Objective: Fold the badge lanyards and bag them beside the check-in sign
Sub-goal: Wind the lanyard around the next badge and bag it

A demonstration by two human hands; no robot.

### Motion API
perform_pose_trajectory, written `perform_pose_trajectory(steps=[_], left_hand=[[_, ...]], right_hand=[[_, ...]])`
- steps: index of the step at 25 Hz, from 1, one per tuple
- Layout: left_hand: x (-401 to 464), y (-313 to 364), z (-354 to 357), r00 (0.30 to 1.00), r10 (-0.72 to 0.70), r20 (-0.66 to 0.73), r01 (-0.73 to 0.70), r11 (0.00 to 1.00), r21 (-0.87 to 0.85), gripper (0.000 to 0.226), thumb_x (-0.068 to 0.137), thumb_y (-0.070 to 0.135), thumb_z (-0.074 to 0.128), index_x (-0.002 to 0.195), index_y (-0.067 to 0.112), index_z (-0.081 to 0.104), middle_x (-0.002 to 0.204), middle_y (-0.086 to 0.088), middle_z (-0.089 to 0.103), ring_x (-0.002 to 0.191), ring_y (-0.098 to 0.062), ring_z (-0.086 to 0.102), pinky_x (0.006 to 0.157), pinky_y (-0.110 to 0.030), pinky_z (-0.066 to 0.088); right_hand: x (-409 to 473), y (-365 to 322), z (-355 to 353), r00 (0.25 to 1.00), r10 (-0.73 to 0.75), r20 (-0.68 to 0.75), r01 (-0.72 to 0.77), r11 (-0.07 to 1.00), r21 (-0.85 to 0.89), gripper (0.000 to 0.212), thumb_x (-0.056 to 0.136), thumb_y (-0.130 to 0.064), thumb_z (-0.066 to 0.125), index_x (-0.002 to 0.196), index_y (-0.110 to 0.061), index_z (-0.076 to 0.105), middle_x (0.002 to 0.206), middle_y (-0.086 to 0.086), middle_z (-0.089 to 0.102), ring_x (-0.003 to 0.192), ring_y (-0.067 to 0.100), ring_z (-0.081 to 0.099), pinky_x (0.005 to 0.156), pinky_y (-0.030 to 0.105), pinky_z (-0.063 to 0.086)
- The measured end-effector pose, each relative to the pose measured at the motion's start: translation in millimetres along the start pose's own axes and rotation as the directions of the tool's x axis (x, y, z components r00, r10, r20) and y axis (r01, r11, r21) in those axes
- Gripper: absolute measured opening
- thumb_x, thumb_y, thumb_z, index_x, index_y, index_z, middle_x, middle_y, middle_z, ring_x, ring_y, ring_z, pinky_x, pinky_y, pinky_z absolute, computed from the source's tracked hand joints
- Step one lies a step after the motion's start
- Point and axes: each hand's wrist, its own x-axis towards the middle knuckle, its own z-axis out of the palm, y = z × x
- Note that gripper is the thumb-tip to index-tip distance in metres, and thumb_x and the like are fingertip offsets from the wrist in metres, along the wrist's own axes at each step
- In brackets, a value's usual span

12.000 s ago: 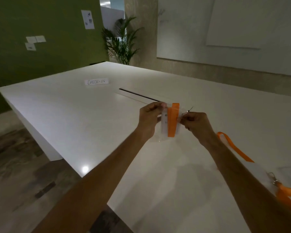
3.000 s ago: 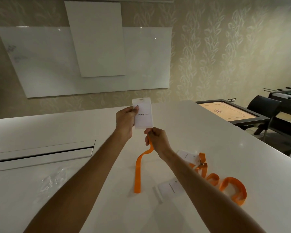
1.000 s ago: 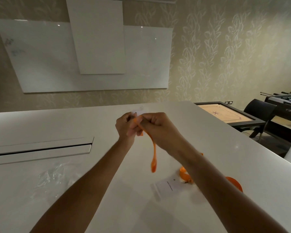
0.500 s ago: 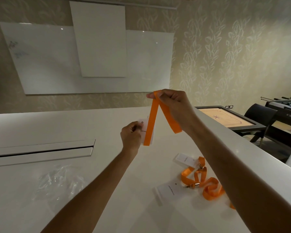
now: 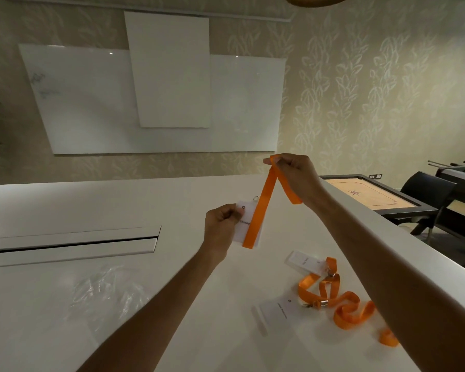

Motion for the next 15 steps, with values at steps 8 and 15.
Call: perform_pose_trajectory(steps=[8,15], left_hand=[[-9,0,6,0.990,-0.113,0.082,0.118,0.991,-0.056,0.011,0.088,0.012,0.062,0.097,0.010,0.067,0.106,-0.014,0.067,0.100,-0.038,0.063,0.090,-0.051,0.052],[-14,7,12,0.985,-0.110,0.134,0.119,0.991,-0.061,0.009,0.089,0.011,0.060,0.093,0.014,0.067,0.097,-0.006,0.070,0.087,-0.023,0.068,0.072,-0.031,0.057]], right_hand=[[4,16,3,1.000,0.015,-0.010,-0.014,0.999,0.050,0.026,0.097,-0.014,0.046,0.099,-0.017,0.072,0.107,0.008,0.071,0.100,0.022,0.067,0.091,0.049,0.054],[6,25,10,1.000,0.006,0.007,-0.006,0.997,0.075,0.025,0.095,-0.012,0.048,0.101,-0.013,0.072,0.107,0.006,0.072,0.099,0.019,0.068,0.088,0.039,0.055]])
